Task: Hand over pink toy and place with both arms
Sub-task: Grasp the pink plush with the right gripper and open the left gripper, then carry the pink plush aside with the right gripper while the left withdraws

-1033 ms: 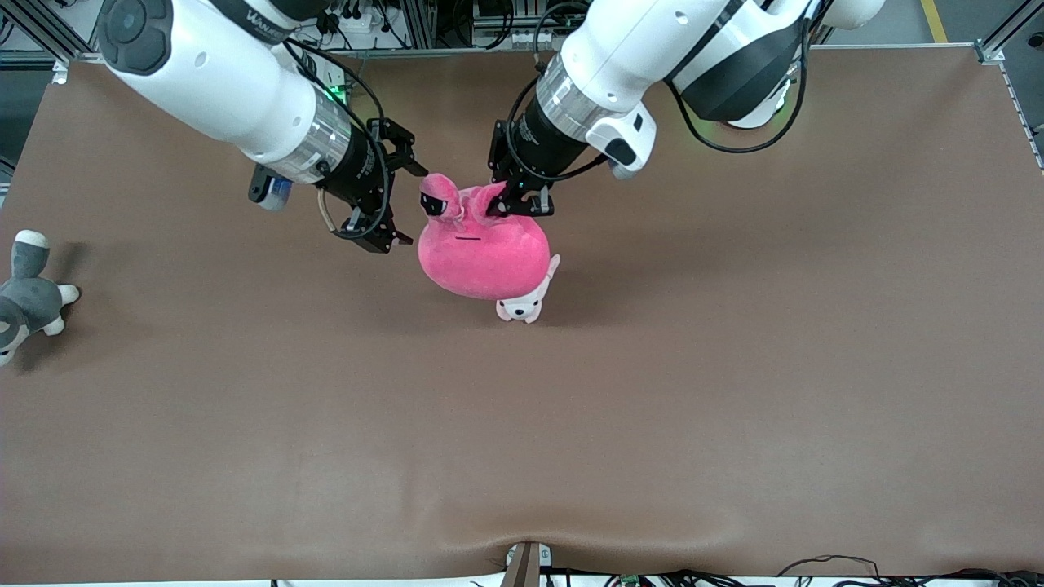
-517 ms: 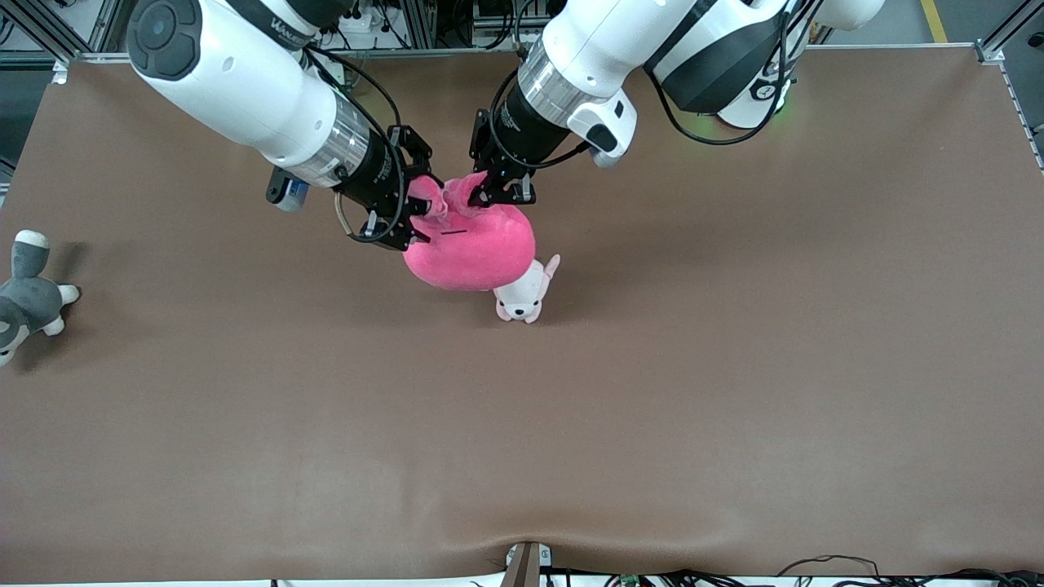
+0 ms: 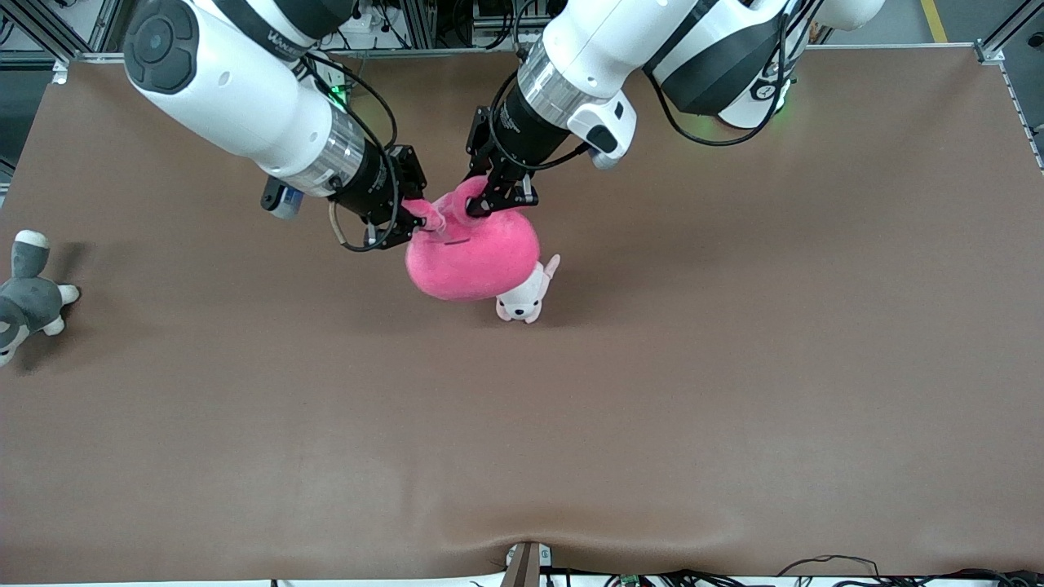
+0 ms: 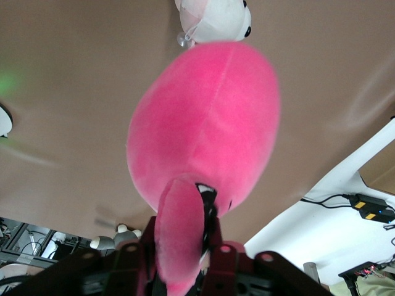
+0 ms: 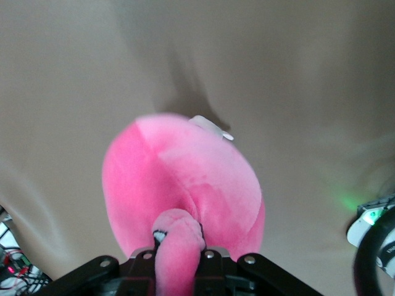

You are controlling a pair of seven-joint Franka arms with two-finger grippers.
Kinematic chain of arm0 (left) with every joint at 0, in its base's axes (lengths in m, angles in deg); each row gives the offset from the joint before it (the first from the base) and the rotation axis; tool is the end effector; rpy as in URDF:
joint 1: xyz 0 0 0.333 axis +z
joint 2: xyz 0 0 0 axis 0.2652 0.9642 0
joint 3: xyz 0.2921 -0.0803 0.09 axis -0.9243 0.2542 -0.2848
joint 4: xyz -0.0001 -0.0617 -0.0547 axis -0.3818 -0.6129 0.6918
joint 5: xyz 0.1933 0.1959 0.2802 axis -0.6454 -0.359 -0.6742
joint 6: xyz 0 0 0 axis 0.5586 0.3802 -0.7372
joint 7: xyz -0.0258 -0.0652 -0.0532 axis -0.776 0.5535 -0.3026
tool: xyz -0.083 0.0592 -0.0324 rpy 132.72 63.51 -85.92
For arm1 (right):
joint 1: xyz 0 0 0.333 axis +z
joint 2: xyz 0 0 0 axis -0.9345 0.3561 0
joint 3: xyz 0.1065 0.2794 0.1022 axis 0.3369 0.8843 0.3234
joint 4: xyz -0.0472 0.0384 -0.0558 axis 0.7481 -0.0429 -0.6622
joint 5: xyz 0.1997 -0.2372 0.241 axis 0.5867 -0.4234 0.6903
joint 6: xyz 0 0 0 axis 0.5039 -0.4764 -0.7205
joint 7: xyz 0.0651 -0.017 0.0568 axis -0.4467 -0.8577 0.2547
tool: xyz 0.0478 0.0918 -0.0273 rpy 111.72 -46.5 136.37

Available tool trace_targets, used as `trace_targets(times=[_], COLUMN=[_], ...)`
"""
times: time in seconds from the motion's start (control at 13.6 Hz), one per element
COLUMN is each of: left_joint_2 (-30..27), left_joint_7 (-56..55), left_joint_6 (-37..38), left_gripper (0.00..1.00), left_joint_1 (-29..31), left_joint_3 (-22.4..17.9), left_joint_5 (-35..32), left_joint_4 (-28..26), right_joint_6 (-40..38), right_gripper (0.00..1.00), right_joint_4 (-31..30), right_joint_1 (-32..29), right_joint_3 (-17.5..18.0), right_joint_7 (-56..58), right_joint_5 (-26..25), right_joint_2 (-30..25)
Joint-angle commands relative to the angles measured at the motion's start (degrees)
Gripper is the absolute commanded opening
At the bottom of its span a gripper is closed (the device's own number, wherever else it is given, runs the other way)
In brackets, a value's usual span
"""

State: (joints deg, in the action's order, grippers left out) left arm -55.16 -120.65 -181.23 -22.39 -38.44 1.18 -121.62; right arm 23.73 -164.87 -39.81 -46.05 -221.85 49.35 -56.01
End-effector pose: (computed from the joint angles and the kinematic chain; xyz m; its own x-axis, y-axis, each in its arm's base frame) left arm 0.4875 -0.4929 0.6120 -0.3473 0.7619 -0.5468 0.9305 0.3523 -0.1002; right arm 0.5563 0.3319 0.5878 -0.2939 -0.9058 -0.3051 -0.9527 0.2518 0.1702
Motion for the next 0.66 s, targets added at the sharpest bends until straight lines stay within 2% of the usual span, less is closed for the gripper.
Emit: trace_targets(times=[0.0, 0.3, 0.44, 0.59], left_joint_2=[-0.27, -2.28, -3.78, -5.27], left_joint_7=[-1.2, 0.29, 4.5, 12.12], left_joint_6=[0.0, 0.79, 2.1, 5.78], left_gripper=[1.0, 1.0, 1.0, 1.0], left_joint_1=[-0.11, 1.11, 2.78, 5.24], left_joint_3=[-0.55, -1.51, -1.69, -1.6], left_joint_5=[0.79, -0.09, -0.09, -0.09], left_joint_4=[1.04, 0.86, 0.86, 0.86], right_joint_6=[-0.71, -1.41, -3.43, -7.55], right_gripper=[0.0, 0.0, 0.0, 0.0], right_joint_4=[1.77, 0.63, 0.36, 0.28], right_joint_1=[-4.18, -15.06, -21.05, -25.8], right_joint_3=[0.15, 0.15, 0.15, 0.23], right_joint_7=[0.97, 10.53, 22.8, 28.03], right_joint_5=[-1.09, -2.84, -3.2, -2.94], right_joint_2=[1.14, 2.71, 4.64, 7.54])
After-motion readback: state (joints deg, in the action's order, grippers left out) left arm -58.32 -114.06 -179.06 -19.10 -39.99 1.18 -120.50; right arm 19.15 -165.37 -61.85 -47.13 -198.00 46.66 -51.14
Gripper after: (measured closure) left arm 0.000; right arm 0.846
